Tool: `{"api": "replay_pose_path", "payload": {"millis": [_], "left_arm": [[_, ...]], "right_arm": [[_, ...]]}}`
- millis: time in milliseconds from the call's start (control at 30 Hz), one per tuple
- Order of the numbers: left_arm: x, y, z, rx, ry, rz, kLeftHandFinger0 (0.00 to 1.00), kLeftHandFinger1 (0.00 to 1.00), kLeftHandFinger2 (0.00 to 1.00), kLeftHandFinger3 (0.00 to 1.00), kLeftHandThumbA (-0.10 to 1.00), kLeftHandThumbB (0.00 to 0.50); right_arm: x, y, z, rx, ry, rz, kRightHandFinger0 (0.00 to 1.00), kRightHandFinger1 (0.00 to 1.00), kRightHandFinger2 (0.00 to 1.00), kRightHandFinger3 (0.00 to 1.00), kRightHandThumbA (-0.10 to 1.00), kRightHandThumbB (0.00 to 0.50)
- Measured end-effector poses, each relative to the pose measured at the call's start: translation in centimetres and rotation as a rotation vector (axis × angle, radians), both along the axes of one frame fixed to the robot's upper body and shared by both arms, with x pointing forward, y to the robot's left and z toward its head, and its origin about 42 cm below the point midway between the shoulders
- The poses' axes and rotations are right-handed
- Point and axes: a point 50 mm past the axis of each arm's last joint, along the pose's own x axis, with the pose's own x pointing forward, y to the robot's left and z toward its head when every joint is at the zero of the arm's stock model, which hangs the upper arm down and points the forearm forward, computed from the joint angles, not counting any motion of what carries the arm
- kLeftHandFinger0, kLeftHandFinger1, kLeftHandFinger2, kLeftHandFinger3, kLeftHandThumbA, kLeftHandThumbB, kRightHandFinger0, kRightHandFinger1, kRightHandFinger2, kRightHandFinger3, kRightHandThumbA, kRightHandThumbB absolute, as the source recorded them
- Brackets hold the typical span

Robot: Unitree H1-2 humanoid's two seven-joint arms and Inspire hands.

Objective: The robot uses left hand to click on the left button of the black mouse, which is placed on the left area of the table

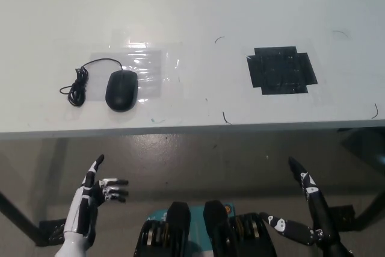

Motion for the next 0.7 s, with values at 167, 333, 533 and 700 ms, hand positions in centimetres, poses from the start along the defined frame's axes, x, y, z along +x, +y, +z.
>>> {"api": "replay_pose_path", "payload": {"millis": [167, 333, 533, 700], "left_arm": [[0.1, -0.1, 0.6, -0.019, -0.029, -0.001, 0.01, 0.0, 0.02, 1.0, 1.0, 0.024], [0.4, 0.0, 4.4, -0.052, -0.148, -0.018, 0.07, 0.13, 0.2, 1.0, 1.0, 0.083], [1.0, 1.9, 10.0, -0.057, -0.254, -0.057, 0.0, 0.15, 0.33, 1.0, 1.0, 0.283], [3.4, 5.6, 15.3, 0.035, -0.301, -0.122, 0.0, 0.01, 0.3, 1.0, 1.0, 0.325]], "right_arm": [[0.1, 0.0, 0.0, -0.003, -0.003, 0.001, 1.0, 1.0, 1.0, 1.0, 1.0, 0.081], [0.6, 0.1, 0.2, -0.006, -0.011, 0.003, 1.0, 1.0, 1.0, 1.0, 1.0, 0.091], [0.7, 0.2, 0.3, -0.011, -0.016, 0.004, 1.0, 1.0, 1.0, 1.0, 1.0, 0.118], [0.7, 0.1, 0.3, -0.017, -0.014, 0.004, 1.0, 1.0, 1.0, 1.0, 1.0, 0.148]]}}
